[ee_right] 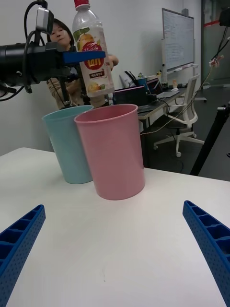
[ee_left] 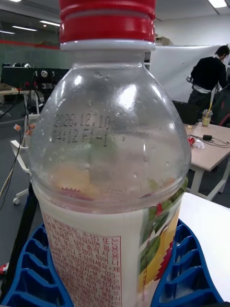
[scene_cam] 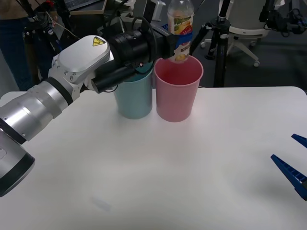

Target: Grasp the object on the table and drop it into the matching bin: aluminum can to the light blue bin, PET bottle to the pink bin.

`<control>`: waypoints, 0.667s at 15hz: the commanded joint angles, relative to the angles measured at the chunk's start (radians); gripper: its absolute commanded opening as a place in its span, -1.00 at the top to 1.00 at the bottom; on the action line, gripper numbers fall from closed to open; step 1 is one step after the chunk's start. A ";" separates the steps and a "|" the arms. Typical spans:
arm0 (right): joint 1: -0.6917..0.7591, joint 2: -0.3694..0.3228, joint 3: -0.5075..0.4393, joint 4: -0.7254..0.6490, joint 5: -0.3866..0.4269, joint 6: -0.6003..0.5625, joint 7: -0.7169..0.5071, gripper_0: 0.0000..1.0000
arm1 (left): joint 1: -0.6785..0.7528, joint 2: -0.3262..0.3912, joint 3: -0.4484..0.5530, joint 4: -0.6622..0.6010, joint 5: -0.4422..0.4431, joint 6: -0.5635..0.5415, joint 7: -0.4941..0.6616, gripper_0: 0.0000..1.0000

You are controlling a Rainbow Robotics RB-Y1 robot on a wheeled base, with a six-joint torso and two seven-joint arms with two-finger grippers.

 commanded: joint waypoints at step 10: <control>0.000 0.000 0.000 0.000 0.000 0.000 0.000 -1.00 | -0.001 -0.007 -0.031 0.000 0.015 0.002 0.049 0.94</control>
